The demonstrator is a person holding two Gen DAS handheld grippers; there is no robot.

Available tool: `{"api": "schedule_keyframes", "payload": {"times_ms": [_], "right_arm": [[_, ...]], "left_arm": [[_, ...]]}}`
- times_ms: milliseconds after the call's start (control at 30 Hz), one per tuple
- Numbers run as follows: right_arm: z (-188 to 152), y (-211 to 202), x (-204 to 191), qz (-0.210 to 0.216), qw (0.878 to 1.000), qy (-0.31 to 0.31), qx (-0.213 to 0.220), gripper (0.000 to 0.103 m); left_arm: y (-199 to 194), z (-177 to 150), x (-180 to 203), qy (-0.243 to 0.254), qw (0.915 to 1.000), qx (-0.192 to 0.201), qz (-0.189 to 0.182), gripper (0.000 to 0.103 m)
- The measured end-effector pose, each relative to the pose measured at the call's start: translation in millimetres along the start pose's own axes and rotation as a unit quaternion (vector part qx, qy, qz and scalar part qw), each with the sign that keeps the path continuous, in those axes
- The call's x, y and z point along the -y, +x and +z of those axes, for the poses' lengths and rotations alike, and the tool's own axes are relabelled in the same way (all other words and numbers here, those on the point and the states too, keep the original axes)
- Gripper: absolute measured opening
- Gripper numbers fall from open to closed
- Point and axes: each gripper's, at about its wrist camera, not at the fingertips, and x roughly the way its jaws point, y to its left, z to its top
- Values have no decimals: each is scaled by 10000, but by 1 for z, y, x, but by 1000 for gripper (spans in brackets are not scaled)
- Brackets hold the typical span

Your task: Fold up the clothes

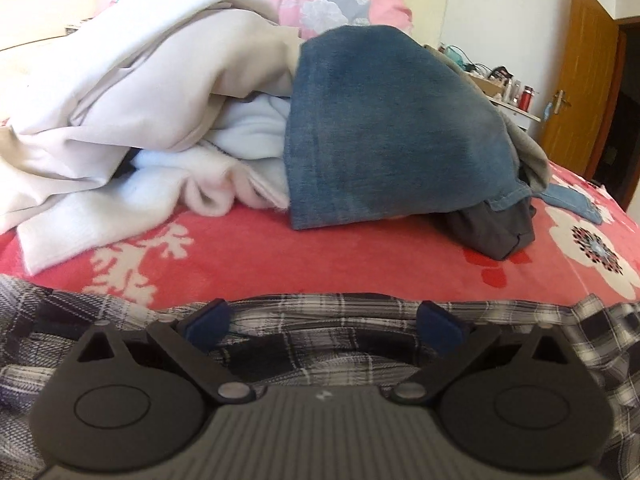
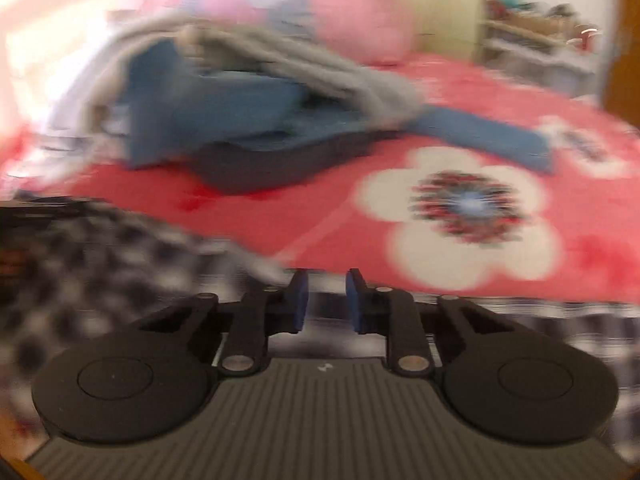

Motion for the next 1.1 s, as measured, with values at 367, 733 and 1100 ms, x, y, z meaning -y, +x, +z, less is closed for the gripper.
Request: {"api": "schedule_keyframes", "payload": {"times_ms": [367,733,1100], "right_arm": [[13,66,-103,1164,9606,-2314,-1011,19],[24,88,-117,1202,9404,-2614,-1813,42],[41,52,-150,114,9303,-3463,-1207,1]], "left_arm": [[1,1,-17,-363,9986,34,373,99],[-2,0,-19,-391,9988,127,272,99],[-7,0,-22,-503,9980,278,278,96]]}}
